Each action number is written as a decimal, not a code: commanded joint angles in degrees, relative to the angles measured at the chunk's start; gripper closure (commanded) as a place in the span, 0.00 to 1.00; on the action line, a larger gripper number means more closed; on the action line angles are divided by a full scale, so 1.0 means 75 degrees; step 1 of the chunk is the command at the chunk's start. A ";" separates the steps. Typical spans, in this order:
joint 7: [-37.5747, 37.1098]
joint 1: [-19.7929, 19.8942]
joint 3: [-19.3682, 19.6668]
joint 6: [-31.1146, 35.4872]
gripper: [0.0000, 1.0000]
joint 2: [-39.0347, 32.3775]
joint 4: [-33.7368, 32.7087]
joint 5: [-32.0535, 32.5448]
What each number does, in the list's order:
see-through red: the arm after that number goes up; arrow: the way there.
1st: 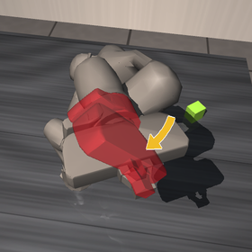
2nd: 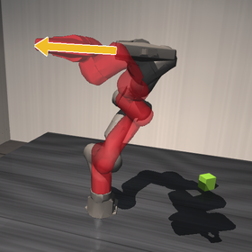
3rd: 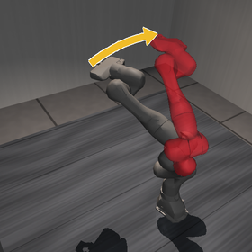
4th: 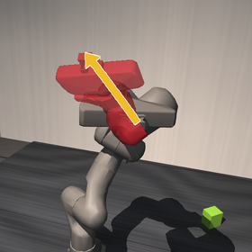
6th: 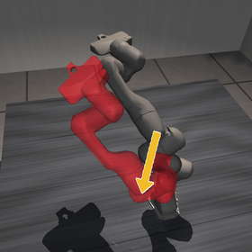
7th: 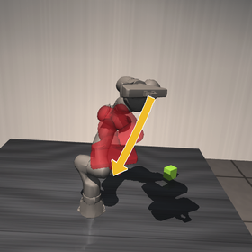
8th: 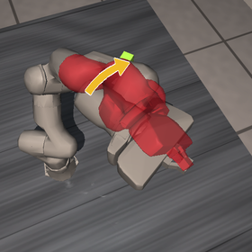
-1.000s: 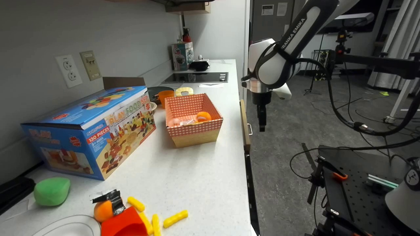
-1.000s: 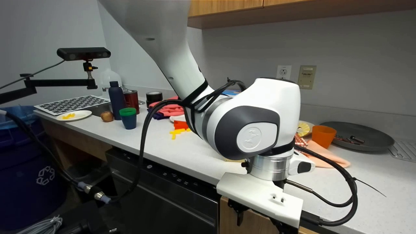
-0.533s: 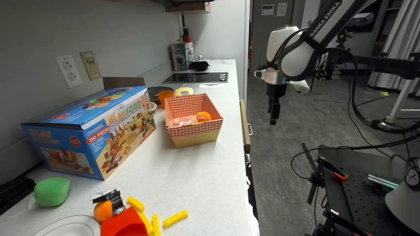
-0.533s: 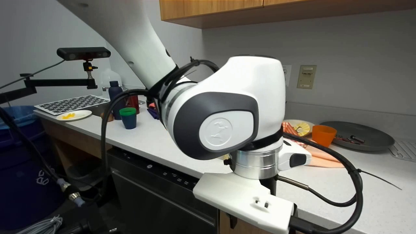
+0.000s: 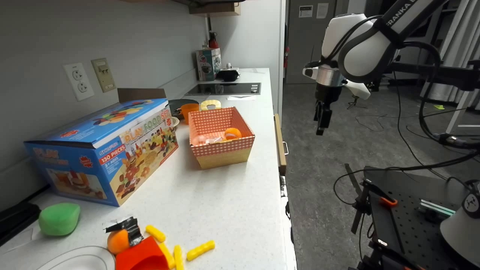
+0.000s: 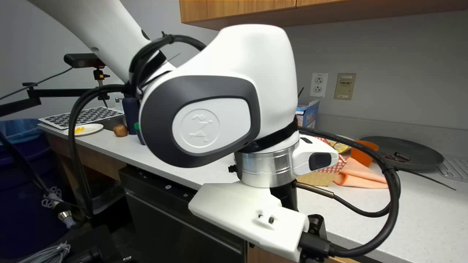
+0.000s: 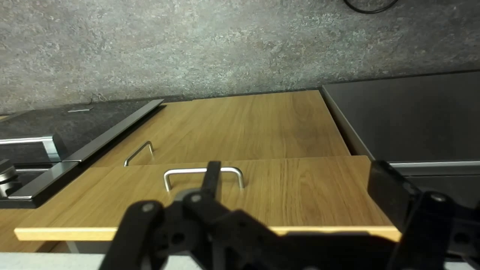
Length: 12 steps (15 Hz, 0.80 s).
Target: Pick up the plush toy from the counter and put it in the drawer and close it
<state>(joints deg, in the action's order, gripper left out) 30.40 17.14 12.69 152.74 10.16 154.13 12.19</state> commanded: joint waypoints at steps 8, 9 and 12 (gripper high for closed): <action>-0.0097 -0.0181 0.0235 0.0003 0.00 0.0334 0.0267 0.0094; -0.0097 -0.0181 0.0235 0.0003 0.00 0.0334 0.0267 0.0094; -0.0097 -0.0181 0.0235 0.0003 0.00 0.0335 0.0268 0.0094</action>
<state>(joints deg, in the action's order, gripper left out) 30.23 17.14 13.04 152.96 12.54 156.18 12.19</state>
